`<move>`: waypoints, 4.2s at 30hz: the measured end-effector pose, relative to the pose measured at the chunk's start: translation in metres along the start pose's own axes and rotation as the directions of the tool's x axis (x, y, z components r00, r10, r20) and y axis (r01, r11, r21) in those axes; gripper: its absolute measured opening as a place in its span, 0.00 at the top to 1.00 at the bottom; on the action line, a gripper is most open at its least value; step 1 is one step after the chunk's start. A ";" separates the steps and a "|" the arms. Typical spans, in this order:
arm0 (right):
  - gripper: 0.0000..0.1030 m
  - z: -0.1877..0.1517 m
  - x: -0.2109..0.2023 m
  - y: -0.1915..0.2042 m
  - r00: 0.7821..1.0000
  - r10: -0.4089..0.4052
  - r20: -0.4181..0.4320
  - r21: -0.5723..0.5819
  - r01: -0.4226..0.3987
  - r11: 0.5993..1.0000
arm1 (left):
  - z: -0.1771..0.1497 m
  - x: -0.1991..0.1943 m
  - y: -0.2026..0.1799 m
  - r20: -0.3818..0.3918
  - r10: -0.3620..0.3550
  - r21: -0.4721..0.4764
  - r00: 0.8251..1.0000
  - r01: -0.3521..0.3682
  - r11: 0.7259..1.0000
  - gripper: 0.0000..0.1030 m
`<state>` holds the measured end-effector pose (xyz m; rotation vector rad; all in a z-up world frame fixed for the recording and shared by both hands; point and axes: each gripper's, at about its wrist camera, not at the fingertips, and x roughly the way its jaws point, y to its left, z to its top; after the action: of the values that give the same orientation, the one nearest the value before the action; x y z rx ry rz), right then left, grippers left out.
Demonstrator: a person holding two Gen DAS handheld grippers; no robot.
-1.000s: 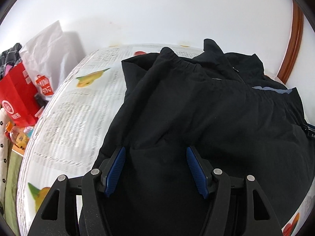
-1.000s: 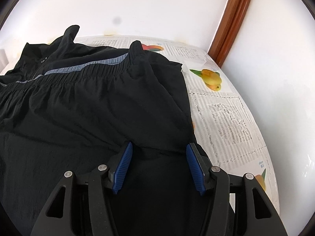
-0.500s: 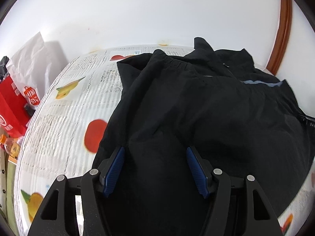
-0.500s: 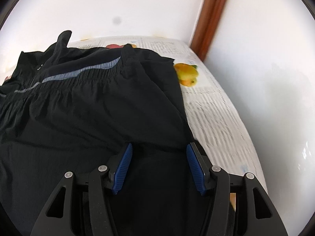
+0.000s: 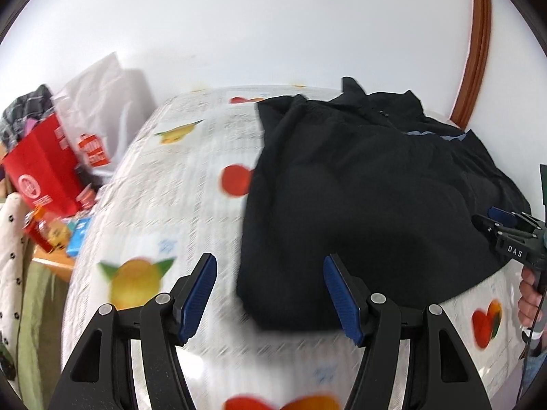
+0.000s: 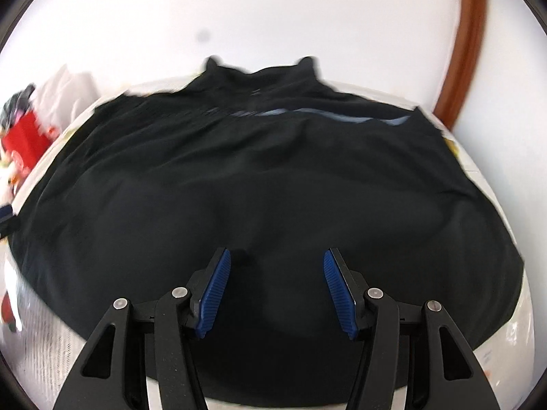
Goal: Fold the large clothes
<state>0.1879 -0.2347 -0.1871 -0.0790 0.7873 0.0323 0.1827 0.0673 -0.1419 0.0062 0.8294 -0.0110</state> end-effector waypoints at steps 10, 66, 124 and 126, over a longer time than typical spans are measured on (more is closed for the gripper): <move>0.47 -0.044 -0.027 -0.001 0.996 -0.083 -0.030 -0.012 0.083 0.997 | -0.037 -0.016 0.035 -0.022 0.034 -0.074 0.999 -0.036 0.997 0.39; 0.93 0.067 -0.083 0.164 0.866 0.443 0.235 -0.159 -0.415 0.896 | -0.056 -0.037 0.059 0.012 -0.056 -0.142 0.998 0.057 0.988 0.35; 0.87 -0.043 -0.003 -0.078 1.000 0.001 -0.026 0.045 0.000 0.999 | -0.034 -0.008 -0.117 -0.031 -0.201 0.082 0.979 0.203 0.976 0.97; 0.88 -0.038 -0.001 -0.060 1.000 0.016 -0.023 0.021 -0.016 1.000 | -0.036 -0.010 -0.100 -0.029 -0.177 0.061 0.984 0.179 0.982 0.98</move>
<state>0.1639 -0.2980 -0.2099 -0.0531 0.8117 0.0384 0.1478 -0.0320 -0.1587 -0.0081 0.8509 -0.2061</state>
